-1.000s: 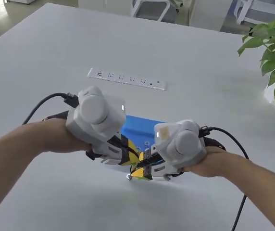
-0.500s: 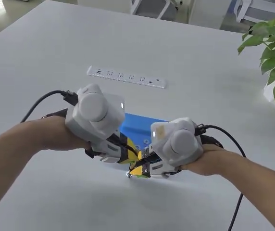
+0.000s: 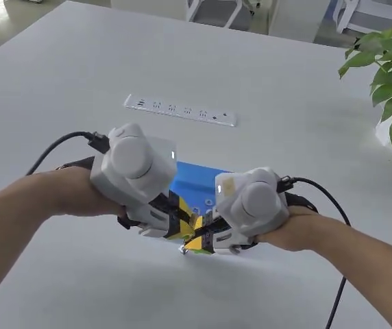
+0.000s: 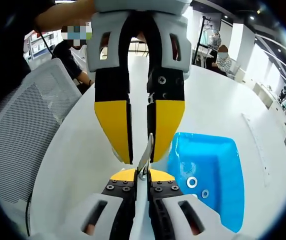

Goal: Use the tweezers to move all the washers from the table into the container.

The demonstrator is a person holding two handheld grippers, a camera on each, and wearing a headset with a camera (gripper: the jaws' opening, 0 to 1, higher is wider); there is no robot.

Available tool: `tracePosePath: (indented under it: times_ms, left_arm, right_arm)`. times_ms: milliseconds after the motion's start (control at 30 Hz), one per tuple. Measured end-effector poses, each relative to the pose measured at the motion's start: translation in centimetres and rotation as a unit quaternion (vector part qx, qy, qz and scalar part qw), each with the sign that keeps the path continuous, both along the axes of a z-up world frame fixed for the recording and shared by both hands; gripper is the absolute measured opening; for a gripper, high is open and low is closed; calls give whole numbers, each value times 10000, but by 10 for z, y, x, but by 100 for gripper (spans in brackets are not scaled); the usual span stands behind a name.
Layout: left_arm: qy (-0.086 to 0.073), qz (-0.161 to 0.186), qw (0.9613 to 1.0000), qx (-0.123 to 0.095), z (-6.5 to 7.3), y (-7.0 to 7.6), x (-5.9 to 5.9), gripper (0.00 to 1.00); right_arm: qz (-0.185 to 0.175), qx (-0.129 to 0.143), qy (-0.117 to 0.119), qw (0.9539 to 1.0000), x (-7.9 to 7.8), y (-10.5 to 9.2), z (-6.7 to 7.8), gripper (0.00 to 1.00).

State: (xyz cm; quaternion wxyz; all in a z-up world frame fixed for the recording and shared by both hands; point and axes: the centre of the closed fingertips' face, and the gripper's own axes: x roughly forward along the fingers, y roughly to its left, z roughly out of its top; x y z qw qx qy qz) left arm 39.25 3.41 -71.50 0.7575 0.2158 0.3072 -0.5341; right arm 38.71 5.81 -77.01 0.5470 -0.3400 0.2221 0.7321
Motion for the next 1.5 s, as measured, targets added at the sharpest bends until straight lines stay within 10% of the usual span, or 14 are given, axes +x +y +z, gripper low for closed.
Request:
tracePosePath:
  times_ms: [467,1500]
  left_arm:
    - [34,313,9991,-282,8,13,-3,28]
    - [6,1223,9859,-1142,33,33,-15,89]
  right_arm:
    - [2,6,-31,10000,-1,0,7,8]
    - [262,132,-275,9992,15,-7,78,8]
